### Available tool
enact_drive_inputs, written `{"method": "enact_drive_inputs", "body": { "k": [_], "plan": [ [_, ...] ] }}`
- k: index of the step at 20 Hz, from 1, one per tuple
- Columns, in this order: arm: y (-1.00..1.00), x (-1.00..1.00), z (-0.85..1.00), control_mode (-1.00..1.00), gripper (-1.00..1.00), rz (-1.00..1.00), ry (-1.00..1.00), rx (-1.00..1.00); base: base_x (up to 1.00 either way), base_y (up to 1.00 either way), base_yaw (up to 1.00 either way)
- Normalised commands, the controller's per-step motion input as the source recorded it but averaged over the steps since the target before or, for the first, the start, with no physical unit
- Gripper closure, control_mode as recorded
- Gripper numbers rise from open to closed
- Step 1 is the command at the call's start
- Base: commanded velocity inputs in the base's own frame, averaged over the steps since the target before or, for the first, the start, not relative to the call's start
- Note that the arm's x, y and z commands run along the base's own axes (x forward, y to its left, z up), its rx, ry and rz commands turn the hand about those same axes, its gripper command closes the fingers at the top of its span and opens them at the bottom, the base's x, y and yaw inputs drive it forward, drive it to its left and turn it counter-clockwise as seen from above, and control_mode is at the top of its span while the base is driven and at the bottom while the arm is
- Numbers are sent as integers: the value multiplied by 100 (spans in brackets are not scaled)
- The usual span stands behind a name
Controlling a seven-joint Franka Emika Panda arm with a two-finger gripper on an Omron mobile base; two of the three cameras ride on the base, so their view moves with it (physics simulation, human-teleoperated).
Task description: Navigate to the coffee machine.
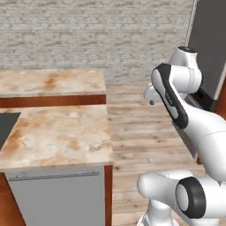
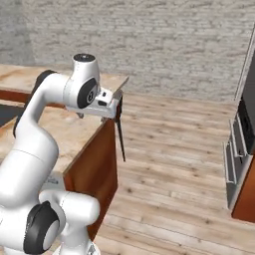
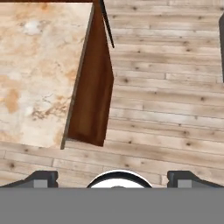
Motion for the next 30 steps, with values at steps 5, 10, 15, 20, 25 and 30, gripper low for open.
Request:
{"method": "enact_drive_inputs", "body": {
  "k": [5, 10, 15, 20, 25, 30],
  "plan": [
    [0, 0, 0, 100, -100, 0, 0, 0, 6, 11, 48],
    [0, 0, 0, 100, -100, 0, 0, 0, 19, 79, 15],
    [0, 0, 0, 100, -100, 0, 0, 0, 12, 100, 0],
    [0, 0, 0, 100, -100, 0, 0, 0, 15, 100, 16],
    [0, 0, 0, 100, -100, 0, 0, 0, 0, 94, 64],
    [0, 0, 0, 100, -100, 0, 0, 0, -2, 74, 81]
  ]
}}
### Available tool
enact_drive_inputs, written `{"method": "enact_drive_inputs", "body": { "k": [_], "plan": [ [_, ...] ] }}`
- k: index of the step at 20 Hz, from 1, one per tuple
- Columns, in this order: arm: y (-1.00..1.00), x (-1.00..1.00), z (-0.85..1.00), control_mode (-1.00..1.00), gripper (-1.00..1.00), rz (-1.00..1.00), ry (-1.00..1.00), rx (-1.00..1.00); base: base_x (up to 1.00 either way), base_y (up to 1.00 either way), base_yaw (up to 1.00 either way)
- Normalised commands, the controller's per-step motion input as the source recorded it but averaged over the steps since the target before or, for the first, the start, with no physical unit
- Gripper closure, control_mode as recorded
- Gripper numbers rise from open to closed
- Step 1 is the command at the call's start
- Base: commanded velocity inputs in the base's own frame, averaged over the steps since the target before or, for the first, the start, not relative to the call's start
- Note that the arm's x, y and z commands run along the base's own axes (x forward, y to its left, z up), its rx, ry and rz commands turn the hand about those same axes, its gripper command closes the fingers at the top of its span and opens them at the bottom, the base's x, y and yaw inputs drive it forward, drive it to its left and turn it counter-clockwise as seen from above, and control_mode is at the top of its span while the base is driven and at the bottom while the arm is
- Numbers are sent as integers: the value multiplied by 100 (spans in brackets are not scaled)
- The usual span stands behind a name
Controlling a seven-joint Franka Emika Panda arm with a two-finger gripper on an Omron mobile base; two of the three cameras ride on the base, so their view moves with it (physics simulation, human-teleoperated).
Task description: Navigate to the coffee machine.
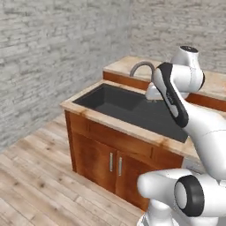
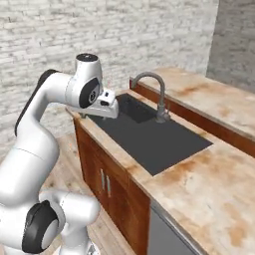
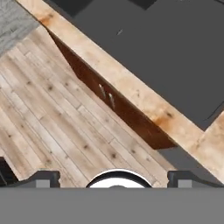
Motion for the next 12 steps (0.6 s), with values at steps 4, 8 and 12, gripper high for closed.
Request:
{"method": "enact_drive_inputs", "body": {
  "k": [4, 8, 12],
  "plan": [
    [0, 0, 0, 100, -100, 0, 0, 0, 0, 57, 85],
    [0, 0, 0, 100, -100, 0, 0, 0, 7, 47, 77],
    [0, 0, 0, 100, -100, 0, 0, 0, 34, 41, 69]
  ]
}}
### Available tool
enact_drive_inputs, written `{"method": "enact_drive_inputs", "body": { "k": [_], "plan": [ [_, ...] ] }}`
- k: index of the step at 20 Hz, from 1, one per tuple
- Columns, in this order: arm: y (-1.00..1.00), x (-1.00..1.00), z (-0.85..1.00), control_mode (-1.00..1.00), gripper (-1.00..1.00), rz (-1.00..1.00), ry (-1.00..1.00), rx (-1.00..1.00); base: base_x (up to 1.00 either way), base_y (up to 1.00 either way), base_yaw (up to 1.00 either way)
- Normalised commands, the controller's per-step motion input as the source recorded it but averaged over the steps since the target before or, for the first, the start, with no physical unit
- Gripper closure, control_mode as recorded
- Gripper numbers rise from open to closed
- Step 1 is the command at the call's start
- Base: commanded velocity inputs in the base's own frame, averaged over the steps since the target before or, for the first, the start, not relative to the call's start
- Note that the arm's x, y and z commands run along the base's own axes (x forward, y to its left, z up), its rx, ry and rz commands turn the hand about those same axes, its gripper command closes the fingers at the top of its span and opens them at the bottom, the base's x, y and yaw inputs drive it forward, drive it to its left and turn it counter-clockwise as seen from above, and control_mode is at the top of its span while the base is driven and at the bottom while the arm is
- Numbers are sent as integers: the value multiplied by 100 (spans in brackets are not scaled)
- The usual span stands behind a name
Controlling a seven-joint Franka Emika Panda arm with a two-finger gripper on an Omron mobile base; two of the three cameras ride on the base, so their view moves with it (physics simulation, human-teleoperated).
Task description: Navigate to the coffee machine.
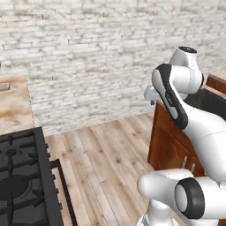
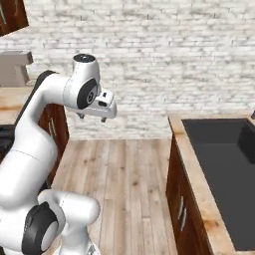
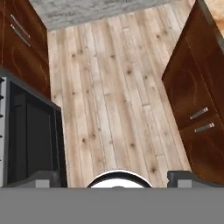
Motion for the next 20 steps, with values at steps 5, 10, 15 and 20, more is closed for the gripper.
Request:
{"method": "enact_drive_inputs", "body": {
  "k": [5, 10, 15, 20],
  "plan": [
    [0, 0, 0, 100, -100, 0, 0, 0, 86, 9, 59],
    [0, 0, 0, 100, -100, 0, 0, 0, 100, -7, 44],
    [0, 0, 0, 100, -100, 0, 0, 0, 100, -16, 36],
    [0, 0, 0, 100, -100, 0, 0, 0, 100, -42, 44]
  ]
}}
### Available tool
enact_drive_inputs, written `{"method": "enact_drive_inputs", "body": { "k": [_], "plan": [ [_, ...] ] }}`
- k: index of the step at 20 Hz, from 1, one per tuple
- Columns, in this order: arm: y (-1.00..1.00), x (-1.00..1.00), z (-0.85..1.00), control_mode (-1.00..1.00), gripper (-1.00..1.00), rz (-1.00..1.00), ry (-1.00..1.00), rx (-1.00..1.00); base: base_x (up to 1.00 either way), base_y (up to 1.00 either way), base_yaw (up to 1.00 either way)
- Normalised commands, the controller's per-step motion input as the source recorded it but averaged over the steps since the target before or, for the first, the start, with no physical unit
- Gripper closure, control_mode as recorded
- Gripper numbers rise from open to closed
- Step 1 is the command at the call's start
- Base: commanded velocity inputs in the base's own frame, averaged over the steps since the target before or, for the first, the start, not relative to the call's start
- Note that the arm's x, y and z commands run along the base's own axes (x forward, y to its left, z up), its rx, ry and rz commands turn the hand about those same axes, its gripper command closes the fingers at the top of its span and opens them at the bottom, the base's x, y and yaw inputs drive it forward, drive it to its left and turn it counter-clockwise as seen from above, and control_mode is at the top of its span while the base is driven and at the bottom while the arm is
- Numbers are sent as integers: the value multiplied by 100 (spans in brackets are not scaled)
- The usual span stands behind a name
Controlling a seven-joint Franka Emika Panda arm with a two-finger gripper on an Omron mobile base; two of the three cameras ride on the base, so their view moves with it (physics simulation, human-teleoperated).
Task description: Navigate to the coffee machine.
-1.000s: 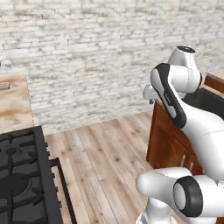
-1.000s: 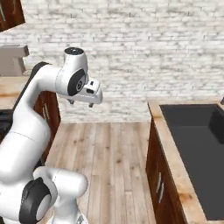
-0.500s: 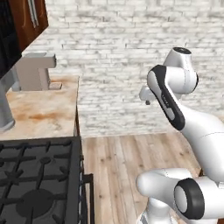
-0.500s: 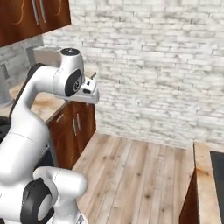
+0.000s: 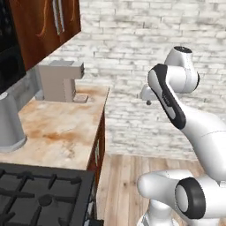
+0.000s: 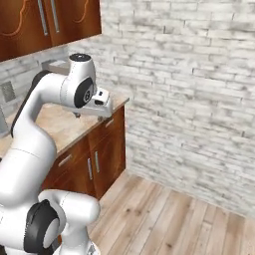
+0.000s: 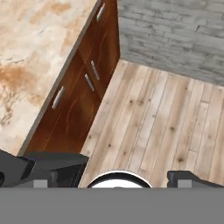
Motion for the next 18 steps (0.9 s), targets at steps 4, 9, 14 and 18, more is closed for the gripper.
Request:
{"method": "enact_drive_inputs", "body": {
  "k": [4, 9, 14, 18],
  "plan": [
    [0, 0, 0, 100, -100, 0, 0, 0, 100, -48, 50],
    [0, 0, 0, 100, -100, 0, 0, 0, 98, -48, 57],
    [0, 0, 0, 100, -100, 0, 0, 0, 58, -55, 66],
    [0, 0, 0, 100, -100, 0, 0, 0, 23, -60, 71]
  ]
}}
